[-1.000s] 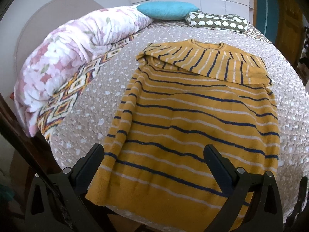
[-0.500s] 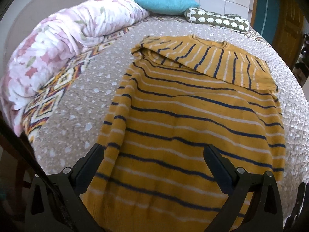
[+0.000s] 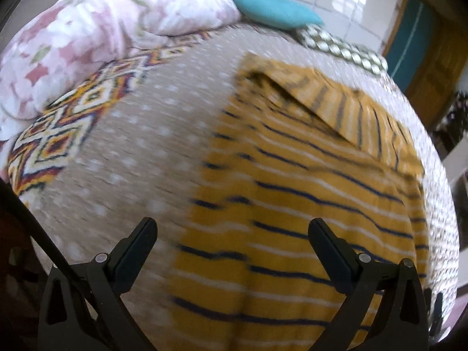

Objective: Fold small clothes
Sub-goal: 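Move the left gripper toward the sweater's folded collar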

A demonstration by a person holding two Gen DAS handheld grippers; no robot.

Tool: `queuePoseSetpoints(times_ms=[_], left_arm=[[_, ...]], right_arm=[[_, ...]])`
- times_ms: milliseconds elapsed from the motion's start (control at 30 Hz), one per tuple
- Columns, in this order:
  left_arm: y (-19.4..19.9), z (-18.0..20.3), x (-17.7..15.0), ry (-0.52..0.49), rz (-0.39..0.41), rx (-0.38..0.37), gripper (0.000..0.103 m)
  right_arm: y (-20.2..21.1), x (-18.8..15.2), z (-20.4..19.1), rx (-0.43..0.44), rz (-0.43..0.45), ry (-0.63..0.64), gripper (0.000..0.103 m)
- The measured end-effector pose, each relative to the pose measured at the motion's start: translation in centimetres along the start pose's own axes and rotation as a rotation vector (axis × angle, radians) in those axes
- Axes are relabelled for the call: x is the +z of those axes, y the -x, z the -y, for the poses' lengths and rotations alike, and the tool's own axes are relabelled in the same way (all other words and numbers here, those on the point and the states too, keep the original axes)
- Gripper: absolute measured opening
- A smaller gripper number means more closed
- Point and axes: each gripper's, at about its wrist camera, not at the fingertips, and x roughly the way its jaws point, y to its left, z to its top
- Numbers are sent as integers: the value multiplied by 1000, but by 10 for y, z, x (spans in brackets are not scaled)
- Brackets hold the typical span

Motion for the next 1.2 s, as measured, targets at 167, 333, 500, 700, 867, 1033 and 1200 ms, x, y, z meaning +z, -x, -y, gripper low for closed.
queuePoseSetpoints(times_ms=[167, 333, 500, 700, 867, 1033, 1200], left_arm=[[-2, -60, 18, 63, 23, -4, 103], [-22, -101, 25, 125, -19, -172, 103], [-25, -93, 11, 88, -33, -381, 103], [-28, -68, -4, 70, -114, -594, 90], [-25, -65, -22, 83, -156, -628, 61], [-14, -70, -40, 98, -175, -621, 44], [-7, -76, -47, 124, -213, -560, 15]], right_arm=[[6, 13, 7, 59, -75, -69, 86], [7, 25, 7, 199, -182, -127, 82], [-6, 29, -12, 407, -307, -219, 76], [-26, 30, -36, 564, -407, -344, 63], [-23, 23, -47, 604, -449, -368, 56], [-4, 7, -56, 620, -470, -350, 51], [10, 2, -66, 618, -484, -334, 47]])
